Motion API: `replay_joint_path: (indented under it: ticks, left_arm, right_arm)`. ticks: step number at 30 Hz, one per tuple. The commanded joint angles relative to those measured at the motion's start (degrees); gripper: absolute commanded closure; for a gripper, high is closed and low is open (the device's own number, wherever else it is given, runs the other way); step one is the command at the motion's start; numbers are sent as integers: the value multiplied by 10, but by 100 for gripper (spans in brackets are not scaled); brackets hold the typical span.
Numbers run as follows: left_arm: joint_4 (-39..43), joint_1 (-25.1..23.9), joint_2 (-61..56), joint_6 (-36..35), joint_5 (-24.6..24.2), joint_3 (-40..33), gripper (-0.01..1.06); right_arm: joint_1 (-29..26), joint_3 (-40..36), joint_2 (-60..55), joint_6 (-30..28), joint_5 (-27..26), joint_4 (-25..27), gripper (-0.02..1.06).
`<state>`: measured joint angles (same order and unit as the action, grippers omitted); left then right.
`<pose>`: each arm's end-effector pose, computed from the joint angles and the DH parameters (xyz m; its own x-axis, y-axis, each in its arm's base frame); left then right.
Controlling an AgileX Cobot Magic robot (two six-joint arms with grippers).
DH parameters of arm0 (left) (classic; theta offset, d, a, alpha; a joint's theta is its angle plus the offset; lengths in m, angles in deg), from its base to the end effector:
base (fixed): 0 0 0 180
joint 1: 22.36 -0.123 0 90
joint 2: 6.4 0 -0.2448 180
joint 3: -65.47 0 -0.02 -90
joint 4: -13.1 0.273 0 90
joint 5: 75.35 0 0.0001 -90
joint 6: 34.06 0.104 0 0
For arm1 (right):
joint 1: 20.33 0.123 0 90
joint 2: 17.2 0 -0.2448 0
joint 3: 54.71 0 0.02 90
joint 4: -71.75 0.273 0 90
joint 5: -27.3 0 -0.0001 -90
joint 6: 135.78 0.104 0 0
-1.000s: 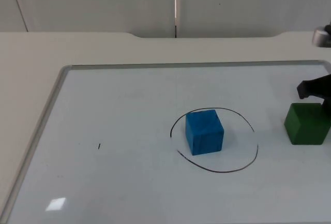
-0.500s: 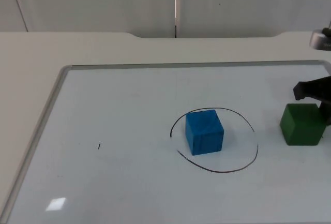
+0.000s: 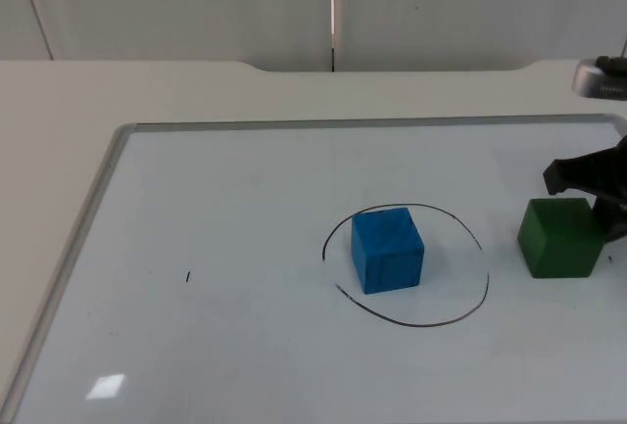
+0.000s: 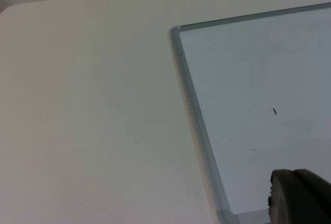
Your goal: Push the two cubes into the marked area.
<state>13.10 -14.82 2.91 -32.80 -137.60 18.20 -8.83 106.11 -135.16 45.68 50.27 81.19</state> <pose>0.0658 -0.0087 0.2794 -0.4750 0.0851 -0.8758 0.1417 0.9897 0.0193 0.3425 0.0765 0.0553 -0.9443 -0.0124 -0.3288 -0.0548 0.9913 0.1200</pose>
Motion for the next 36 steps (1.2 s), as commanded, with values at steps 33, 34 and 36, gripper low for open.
replay_joint_path:
  ticks: [33, 34, 36]
  left_arm:
    - [4, -2, -2, -4, 6, -3, 105]
    - [4, -2, -2, -4, 6, -3, 105]
    - [4, -2, -2, -4, 6, -3, 105]
  right_arm:
    - [45, 2, 1, -8, 2, 27, 104]
    - [45, 2, 1, -8, 2, 27, 104]
    - [45, 2, 1, -8, 5, 27, 104]
